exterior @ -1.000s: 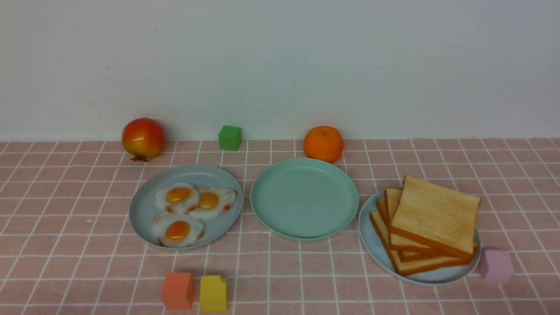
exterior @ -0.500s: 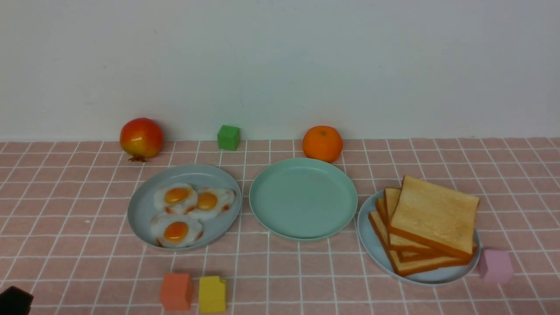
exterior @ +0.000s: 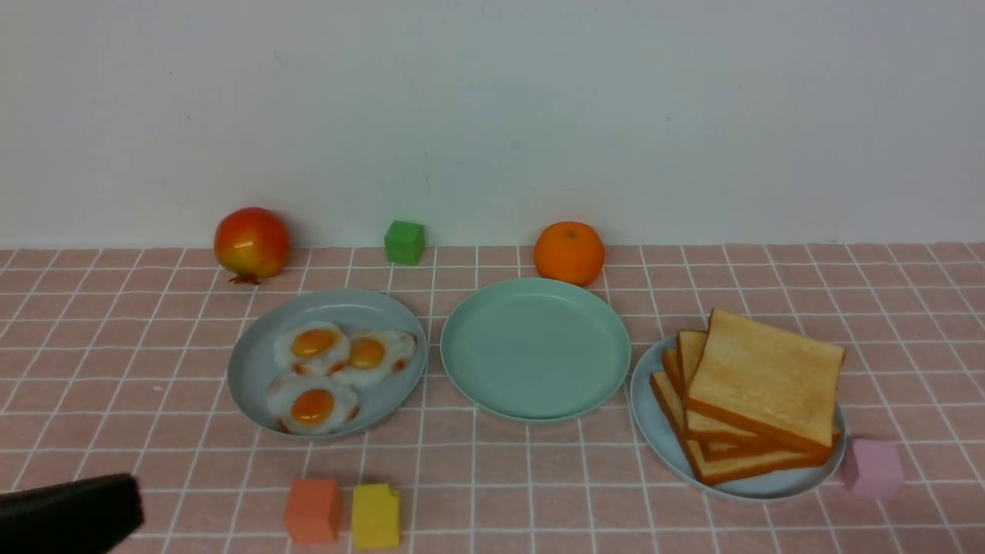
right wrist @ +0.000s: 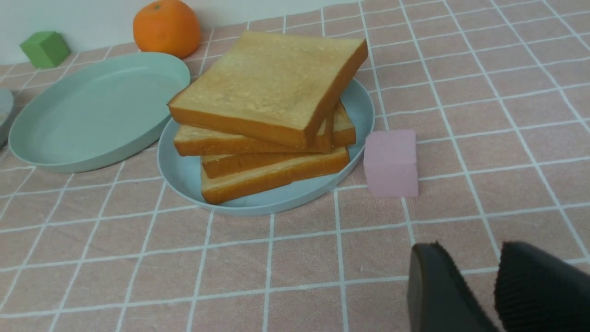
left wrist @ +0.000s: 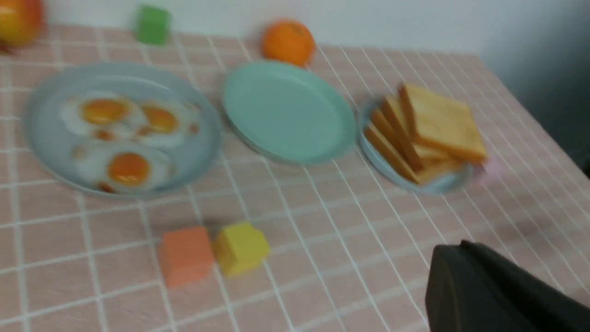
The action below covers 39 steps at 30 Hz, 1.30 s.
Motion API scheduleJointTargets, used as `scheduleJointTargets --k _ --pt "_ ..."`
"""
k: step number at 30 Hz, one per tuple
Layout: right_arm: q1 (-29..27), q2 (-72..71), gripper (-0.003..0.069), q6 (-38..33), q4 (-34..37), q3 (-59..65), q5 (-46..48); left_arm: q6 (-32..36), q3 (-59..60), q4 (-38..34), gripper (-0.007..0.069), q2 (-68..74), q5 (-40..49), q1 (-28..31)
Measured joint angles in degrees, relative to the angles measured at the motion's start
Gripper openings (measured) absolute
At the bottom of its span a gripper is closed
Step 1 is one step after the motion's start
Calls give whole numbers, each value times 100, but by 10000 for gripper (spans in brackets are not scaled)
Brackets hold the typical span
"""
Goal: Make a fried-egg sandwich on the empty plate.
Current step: Grab a slice of bread with your right arm
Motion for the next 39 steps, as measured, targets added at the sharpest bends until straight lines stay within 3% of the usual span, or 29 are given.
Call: scheduleJointTargets --k 8,12,13,20,25,28,30,31,33,34,39 --pt "0 0 239 24 19 0 -43 20 -349 -151 13 683 -61 -168" --pt "0 0 239 434 940 24 -389 20 -351 -212 13 677 69 -168" --pt "0 0 239 620 1513 26 -751 24 -351 -229 13 677 163 -168" --pt "0 0 239 778 2948 17 -1502 124 -351 -336 13 677 322 -168" --pt "0 284 187 424 3295 -825 -208 459 -351 -401 13 683 390 -168" --pt "0 1332 120 -284 2830 -2205 1598 567 -386 -454 13 746 412 -168" --pt "0 1696 104 -432 2654 -2598 2137 646 -413 -478 13 814 419 -168" --pt "0 2210 84 -601 2354 -3173 2954 741 -442 -483 13 868 428 -168" --pt "0 2691 73 -712 2110 -3541 3490 831 -468 -483 13 919 458 -168" --pt "0 3214 67 -882 1749 -4012 4191 901 -507 -485 13 944 532 -168" --pt "443 3967 65 -962 1261 -4491 4625 935 -519 -531 13 957 723 -168"
